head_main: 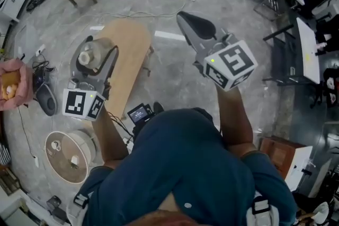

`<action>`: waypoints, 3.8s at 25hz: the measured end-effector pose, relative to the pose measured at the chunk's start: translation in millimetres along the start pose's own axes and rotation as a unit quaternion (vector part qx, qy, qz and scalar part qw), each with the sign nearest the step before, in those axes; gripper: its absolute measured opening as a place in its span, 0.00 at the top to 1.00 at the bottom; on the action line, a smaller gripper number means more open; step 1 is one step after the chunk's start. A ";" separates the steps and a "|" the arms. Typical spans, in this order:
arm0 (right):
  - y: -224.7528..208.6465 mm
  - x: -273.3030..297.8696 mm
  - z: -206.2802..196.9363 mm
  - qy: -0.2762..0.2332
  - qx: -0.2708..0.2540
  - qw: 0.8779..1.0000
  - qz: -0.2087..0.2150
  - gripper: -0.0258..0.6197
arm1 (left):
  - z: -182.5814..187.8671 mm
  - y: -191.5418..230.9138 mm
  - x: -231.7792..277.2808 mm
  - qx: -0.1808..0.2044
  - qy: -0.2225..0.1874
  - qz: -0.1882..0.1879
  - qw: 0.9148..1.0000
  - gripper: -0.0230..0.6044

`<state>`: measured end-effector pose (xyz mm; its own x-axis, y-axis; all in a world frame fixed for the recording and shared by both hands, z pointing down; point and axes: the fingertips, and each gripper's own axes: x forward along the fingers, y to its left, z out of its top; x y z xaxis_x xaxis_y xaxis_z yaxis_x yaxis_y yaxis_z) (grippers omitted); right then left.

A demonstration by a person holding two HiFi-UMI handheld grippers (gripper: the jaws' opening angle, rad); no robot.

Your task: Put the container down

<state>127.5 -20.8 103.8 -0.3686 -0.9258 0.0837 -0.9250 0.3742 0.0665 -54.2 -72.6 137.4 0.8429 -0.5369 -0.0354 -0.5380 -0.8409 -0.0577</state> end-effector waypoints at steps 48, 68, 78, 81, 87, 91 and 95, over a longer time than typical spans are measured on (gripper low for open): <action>-49.2 373.5 -138.7 0.054 0.095 0.961 0.255 0.94 | -161.2 257.1 63.0 -0.003 0.125 0.238 0.963 0.43; -72.1 377.8 -250.1 0.143 0.133 0.953 0.230 0.94 | -346.7 299.8 107.6 -0.094 0.187 0.232 0.950 0.43; -68.3 375.0 -295.5 0.182 0.143 0.947 0.221 0.94 | -426.6 300.1 117.2 -0.128 0.213 0.217 0.944 0.43; -73.7 370.5 -304.8 0.191 0.144 0.947 0.215 0.94 | -447.7 296.8 123.9 -0.135 0.222 0.213 0.942 0.43; -72.1 366.0 -327.9 0.209 0.144 0.944 0.210 0.94 | -499.7 295.0 124.0 -0.149 0.244 0.206 0.936 0.43; -73.5 365.7 -348.2 0.225 0.148 0.940 0.209 0.94 | -539.4 293.0 120.6 -0.164 0.263 0.204 0.929 0.43; -82.7 362.8 -363.9 0.236 0.153 0.939 0.200 0.94 | -577.2 288.2 127.4 -0.174 0.286 0.194 0.922 0.43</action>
<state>104.1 -368.4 490.5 -0.6763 -0.5608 0.4777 -0.7316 0.5873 -0.3462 -102.5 -422.5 692.1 0.5020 -0.6661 0.5517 -0.8506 -0.4957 0.1754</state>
